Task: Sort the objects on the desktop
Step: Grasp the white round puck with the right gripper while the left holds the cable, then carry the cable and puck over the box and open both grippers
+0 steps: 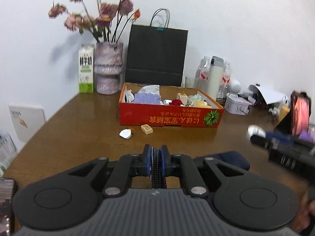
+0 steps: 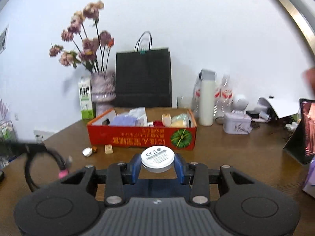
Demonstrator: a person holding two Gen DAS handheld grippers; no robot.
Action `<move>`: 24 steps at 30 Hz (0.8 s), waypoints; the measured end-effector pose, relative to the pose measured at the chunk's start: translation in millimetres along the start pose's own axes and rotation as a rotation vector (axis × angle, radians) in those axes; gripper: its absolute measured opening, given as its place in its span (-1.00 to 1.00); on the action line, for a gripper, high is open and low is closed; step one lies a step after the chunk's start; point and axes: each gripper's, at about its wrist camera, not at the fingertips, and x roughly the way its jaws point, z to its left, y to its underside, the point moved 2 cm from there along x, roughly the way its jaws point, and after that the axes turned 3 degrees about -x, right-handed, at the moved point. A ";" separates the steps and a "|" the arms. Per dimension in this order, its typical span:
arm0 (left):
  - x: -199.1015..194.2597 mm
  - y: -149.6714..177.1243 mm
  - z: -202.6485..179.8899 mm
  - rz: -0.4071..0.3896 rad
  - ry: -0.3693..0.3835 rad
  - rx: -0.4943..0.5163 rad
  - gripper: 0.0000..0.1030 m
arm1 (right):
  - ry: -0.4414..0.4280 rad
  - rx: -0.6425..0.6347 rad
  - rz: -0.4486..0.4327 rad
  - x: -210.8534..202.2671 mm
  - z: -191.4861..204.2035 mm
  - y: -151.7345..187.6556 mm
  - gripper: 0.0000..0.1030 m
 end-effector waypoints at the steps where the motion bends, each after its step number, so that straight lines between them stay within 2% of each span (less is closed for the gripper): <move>1: -5.9 5.5 -5.7 -0.006 -0.010 0.031 -0.79 | -0.004 0.001 -0.009 -7.9 1.4 0.5 -0.32; 7: -40.1 25.9 -26.6 -0.024 0.016 0.095 -0.79 | -0.042 -0.021 -0.024 -46.9 13.0 13.3 -0.32; 13: -64.2 23.8 -38.0 -0.043 0.056 0.121 -0.80 | -0.050 -0.049 -0.053 -73.0 19.0 11.5 -0.31; 17: -70.6 19.0 -45.3 -0.076 0.056 0.146 -0.80 | -0.072 -0.060 -0.043 -73.2 22.1 12.2 -0.31; 24: -62.0 17.2 -39.7 -0.064 0.052 0.119 -0.80 | -0.055 -0.047 -0.047 -68.8 18.2 11.9 -0.31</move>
